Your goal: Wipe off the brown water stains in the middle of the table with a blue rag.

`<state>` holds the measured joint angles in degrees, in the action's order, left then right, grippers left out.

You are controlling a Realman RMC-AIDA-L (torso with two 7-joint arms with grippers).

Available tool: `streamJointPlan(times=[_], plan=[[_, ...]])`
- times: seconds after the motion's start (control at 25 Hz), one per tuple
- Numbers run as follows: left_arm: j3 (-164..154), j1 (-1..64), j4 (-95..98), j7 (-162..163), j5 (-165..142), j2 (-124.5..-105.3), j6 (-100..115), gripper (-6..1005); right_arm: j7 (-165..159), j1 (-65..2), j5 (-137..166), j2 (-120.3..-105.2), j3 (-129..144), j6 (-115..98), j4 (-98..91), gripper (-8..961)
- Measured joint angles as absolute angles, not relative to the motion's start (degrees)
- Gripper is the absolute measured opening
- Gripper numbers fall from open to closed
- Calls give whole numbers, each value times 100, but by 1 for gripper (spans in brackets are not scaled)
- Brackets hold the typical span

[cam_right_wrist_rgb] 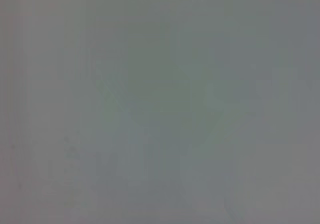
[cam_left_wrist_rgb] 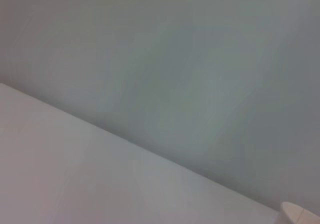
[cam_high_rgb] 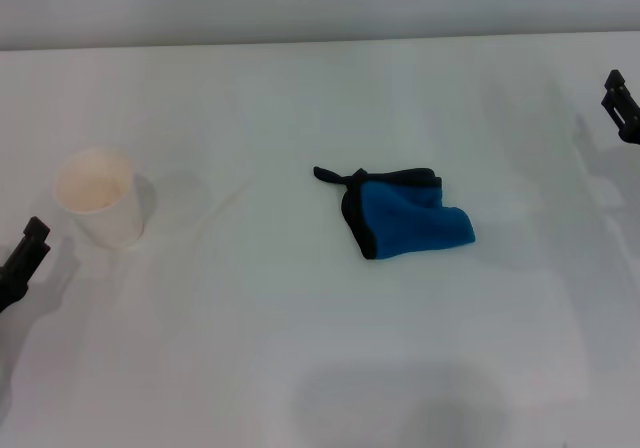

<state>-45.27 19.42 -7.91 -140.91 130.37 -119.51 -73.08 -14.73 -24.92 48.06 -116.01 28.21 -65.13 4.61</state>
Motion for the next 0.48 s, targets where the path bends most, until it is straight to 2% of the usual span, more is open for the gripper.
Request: streamJointPlan(times=[0.48], plan=[[-4526,1939,-780,-14114,13056,-11957,-7372,890,-1476,-2507,4805,-11592,2830,-6513,438,750]])
